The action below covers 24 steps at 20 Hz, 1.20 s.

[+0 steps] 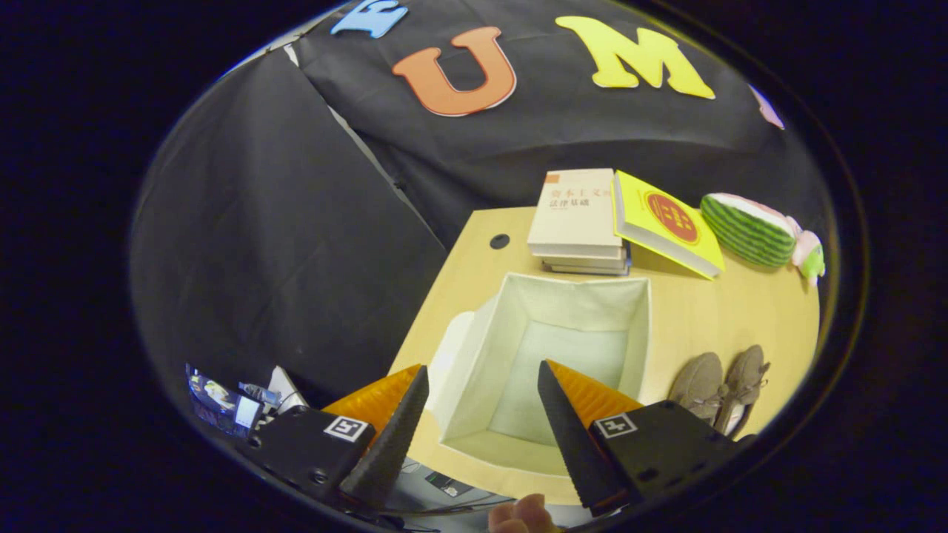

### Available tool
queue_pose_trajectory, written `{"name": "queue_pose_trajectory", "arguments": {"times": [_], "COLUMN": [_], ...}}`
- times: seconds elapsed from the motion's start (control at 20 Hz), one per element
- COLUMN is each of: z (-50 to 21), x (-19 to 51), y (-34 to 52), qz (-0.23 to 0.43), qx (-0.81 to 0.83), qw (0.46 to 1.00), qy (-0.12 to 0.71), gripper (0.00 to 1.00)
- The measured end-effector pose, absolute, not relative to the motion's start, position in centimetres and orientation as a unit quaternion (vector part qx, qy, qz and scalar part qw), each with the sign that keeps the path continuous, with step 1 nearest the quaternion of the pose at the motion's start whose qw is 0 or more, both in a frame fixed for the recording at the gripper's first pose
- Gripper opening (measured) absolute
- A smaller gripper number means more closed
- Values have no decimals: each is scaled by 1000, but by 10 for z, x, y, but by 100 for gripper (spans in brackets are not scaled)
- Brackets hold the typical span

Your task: Open the storage box then place both shoes into the box .Put the left shoe in first, then the right shoe, with the right side of both shoes facing outward in a uniform manner.

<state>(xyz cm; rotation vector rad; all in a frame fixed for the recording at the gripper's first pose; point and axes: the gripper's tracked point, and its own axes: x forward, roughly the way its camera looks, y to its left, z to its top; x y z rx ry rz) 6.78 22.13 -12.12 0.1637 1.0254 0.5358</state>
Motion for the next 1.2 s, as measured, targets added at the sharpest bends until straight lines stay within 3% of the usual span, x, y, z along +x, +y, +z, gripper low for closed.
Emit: {"name": "queue_pose_trajectory", "arguments": {"times": [0.65, 1.2], "z": [-173, -257], "x": [44, 41], "y": [44, -43], "qz": [164, 93], "qx": [-45, -30], "qw": [868, 836], "qy": [466, 539], "gripper": [99, 98]}}
